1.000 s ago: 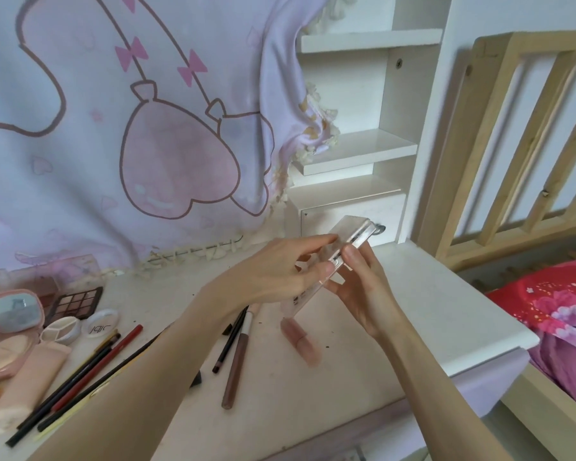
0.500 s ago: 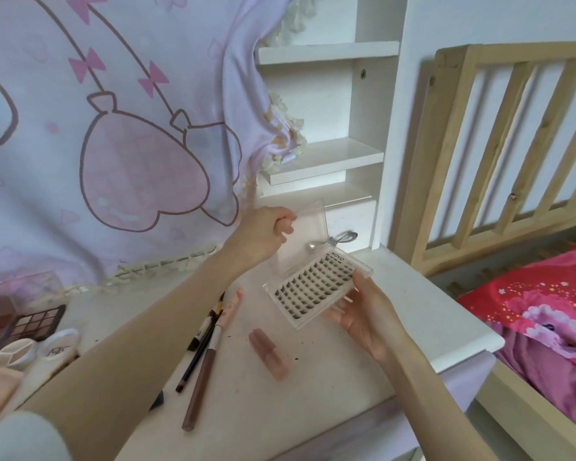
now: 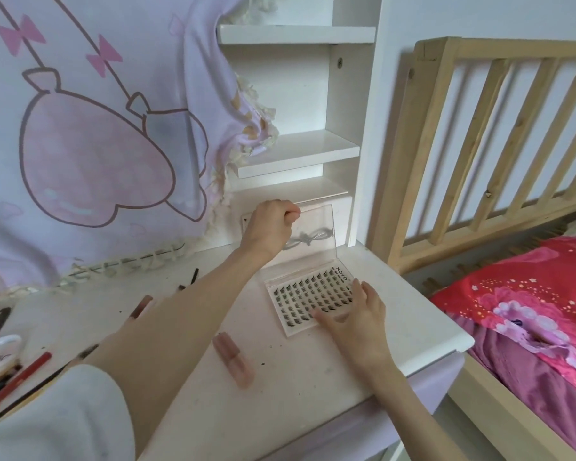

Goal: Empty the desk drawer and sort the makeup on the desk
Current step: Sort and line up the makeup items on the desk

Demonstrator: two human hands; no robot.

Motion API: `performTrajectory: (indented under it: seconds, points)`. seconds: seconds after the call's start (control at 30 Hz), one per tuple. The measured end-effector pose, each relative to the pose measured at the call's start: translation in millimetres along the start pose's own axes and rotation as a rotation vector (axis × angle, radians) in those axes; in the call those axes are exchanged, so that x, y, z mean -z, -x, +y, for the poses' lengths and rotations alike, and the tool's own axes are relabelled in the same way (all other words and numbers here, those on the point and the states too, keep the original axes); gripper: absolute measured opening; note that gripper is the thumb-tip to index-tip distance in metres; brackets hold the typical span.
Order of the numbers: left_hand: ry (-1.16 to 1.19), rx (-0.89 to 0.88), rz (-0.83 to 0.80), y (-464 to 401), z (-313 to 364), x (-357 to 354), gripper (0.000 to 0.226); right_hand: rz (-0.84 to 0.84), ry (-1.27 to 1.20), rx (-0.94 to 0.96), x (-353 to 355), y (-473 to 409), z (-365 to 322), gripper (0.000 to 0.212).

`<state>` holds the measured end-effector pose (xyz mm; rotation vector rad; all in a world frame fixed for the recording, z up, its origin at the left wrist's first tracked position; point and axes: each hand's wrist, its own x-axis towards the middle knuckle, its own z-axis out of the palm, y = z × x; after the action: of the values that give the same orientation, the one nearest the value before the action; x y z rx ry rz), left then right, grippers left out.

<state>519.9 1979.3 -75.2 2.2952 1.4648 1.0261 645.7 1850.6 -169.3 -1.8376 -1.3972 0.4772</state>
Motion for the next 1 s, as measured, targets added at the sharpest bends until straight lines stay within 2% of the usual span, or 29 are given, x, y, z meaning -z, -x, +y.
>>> performTrajectory:
  seconds: [0.1,0.23,0.3,0.4,0.47,0.57,0.63,0.73,0.8,0.87,0.93,1.0]
  points:
    - [-0.013,-0.017,0.001,-2.2,0.1,-7.6,0.017,-0.083,0.222,0.052,-4.5,2.9,-0.6,0.113]
    - [0.001,-0.045,0.041,-1.4,-2.8,-15.3,0.014,-0.131,0.362,0.054,-6.8,-0.6,0.1,0.123]
    - [-0.051,-0.136,0.090,2.0,-7.5,-14.7,0.014,-0.134,0.414,0.067,-6.9,-1.1,1.2,0.125]
    - [-0.305,-0.361,0.173,10.4,-23.9,-13.9,0.017,-0.151,0.449,0.076,-5.9,-3.7,2.2,0.124]
    - [-0.449,-0.437,0.139,18.3,-33.5,-12.1,0.026,-0.167,0.480,0.078,-5.8,-5.9,2.4,0.121]
    - [-0.545,-0.489,0.063,28.6,-42.3,-7.1,0.036,-0.175,0.502,0.078,-7.5,-6.4,1.5,0.118]
    - [-0.573,-0.496,-0.002,33.5,-44.4,-3.3,0.039,-0.175,0.506,0.083,-8.1,-6.1,0.3,0.116]
    - [-0.587,-0.455,-0.150,40.2,-45.9,5.4,0.062,-0.168,0.524,0.094,-6.5,-5.9,1.4,0.113]
    - [-0.559,-0.428,-0.172,44.7,-46.0,13.2,0.068,-0.130,0.511,0.123,-6.1,-4.1,1.7,0.110]
    - [-0.498,-0.400,-0.145,50.8,-43.5,22.3,0.058,-0.008,0.434,0.186,-10.0,1.0,-1.2,0.104]
    - [-0.426,-0.364,-0.123,60.0,-43.5,31.7,0.048,0.170,0.304,0.320,-18.2,11.5,-10.6,0.079]
    - [-0.323,-0.339,-0.088,77.0,-46.3,40.4,0.043,0.273,0.155,0.444,-30.0,26.1,-23.8,0.053]
